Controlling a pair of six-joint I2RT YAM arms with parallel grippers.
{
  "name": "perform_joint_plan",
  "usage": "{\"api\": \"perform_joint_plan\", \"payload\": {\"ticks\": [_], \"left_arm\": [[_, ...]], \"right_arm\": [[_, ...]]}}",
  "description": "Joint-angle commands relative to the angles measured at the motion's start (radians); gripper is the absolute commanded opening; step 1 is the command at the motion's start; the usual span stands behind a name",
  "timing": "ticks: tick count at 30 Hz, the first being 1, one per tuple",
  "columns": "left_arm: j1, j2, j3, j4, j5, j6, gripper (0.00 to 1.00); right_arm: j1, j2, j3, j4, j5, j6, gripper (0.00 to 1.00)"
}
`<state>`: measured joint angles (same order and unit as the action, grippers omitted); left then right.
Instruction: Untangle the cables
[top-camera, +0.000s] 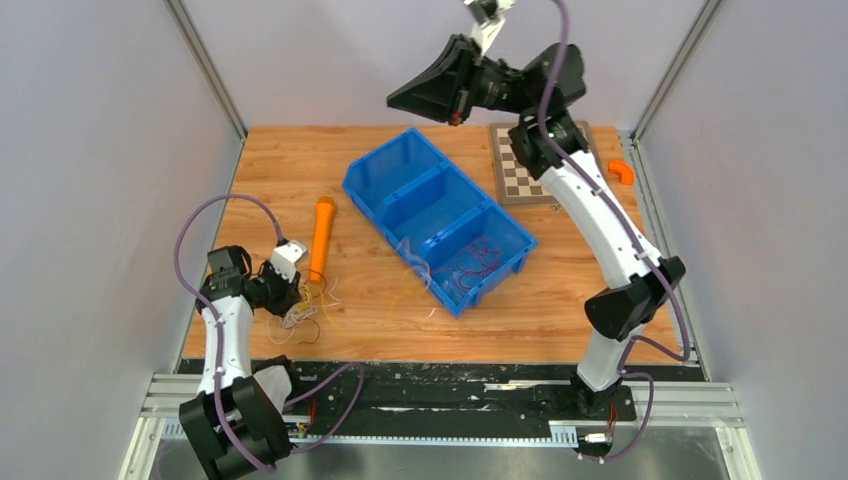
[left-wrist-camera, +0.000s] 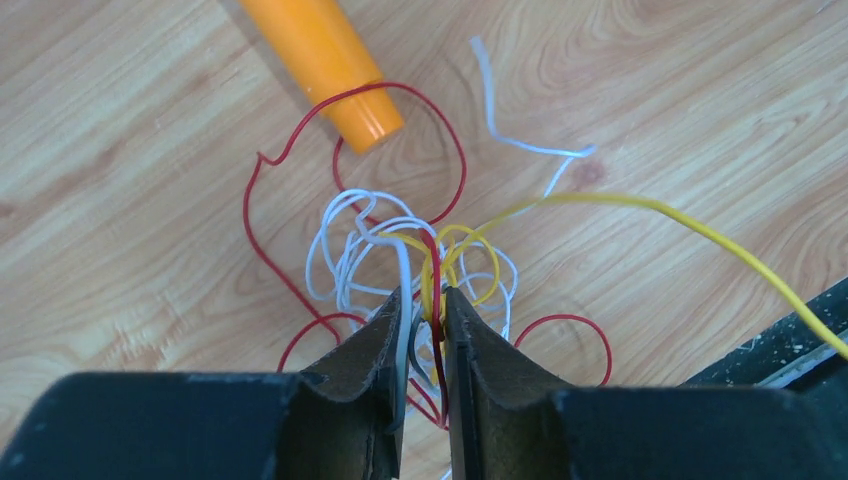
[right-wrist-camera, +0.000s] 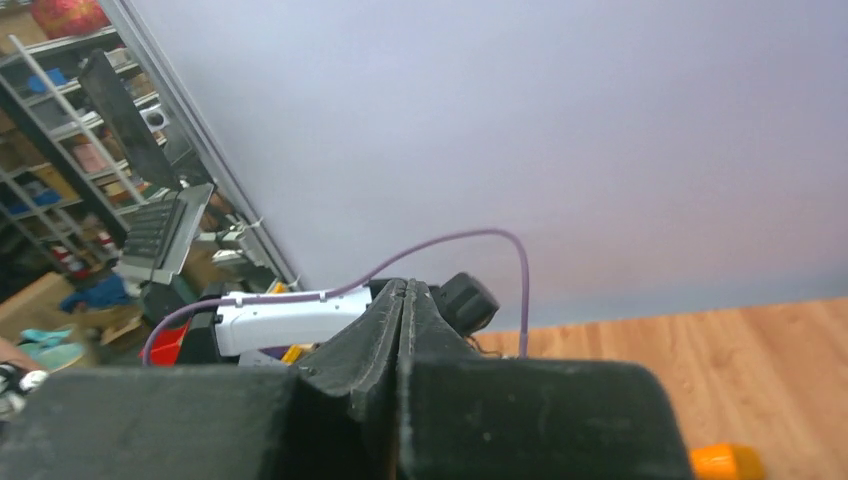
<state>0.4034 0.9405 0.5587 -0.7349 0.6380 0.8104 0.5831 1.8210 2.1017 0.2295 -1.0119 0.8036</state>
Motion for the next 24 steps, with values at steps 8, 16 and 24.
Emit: {"api": "perform_joint_plan", "payload": {"ticks": [8, 16, 24], "left_arm": [[0.033, -0.109, 0.178, -0.248, 0.256, 0.025, 0.10], [-0.143, -0.084, 0.319, -0.300, 0.112, -0.181, 0.76], [-0.148, -0.097, 0.307, -0.375, -0.113, -0.145, 1.00]], "right_arm": [[0.038, -0.164, -0.286, -0.270, -0.029, -0.374, 0.48], [0.073, -0.147, -0.433, -0.688, 0.057, -0.751, 0.93], [0.104, -0.231, -0.592, -0.645, 0.344, -0.838, 1.00]]}}
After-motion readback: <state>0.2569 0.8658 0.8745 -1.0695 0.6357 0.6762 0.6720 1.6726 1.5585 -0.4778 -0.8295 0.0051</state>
